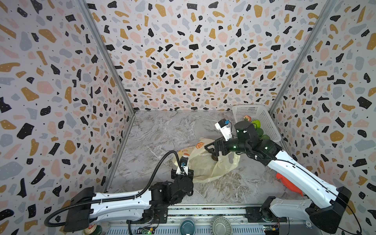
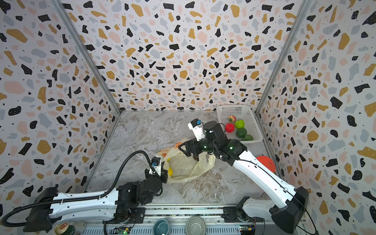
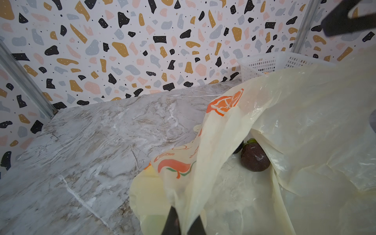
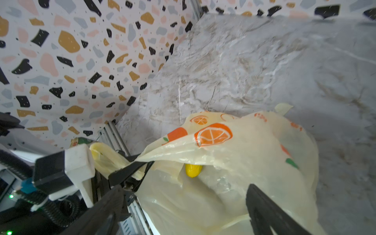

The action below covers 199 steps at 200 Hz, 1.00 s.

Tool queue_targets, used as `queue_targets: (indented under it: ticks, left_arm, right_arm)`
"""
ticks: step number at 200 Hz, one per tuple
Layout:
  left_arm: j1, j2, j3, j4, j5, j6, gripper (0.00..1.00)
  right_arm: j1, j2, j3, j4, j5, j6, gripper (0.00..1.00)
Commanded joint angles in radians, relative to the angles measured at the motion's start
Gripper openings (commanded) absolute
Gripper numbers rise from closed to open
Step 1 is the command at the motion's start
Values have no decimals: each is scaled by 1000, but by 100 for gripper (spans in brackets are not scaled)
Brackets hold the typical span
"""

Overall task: Untie the knot of the plastic bag and take out the fruit
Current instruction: 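Move the empty right gripper back into the bag opening toward the yellow fruits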

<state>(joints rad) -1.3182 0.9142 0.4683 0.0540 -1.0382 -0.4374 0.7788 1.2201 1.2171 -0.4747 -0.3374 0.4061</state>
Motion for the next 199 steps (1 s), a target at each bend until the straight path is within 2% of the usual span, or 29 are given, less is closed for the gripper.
queue_targets:
  ticks: [1,48,64,100,130,153,199]
  left_arm:
    - [4,-6,9,32,-32,-2,0]
    - [4,-16,9,6,-36,-28,0]
    - [4,-20,9,-4,-36,-35,0]
    - [4,-30,12,-30,-38,-51,0]
    - [4,-40,10,-43,-36,-56,0]
    - [4,-41,18,-48,-39,-51,0]
    - [4,-23,38,-38,-38,-46,0]
  right_arm:
    - [59,-23,-42,29,73,46,94]
    - [181,23,-131,103,180,57,92]
    - [215,47,-171,126,249,43,91]
    - [228,115,-260,220,316,22,88]
    - [246,179,-277,282,348,8,83]
    - [288,225,-283,286,415,-10,83]
    - [333,207,-371,297,443,11,83]
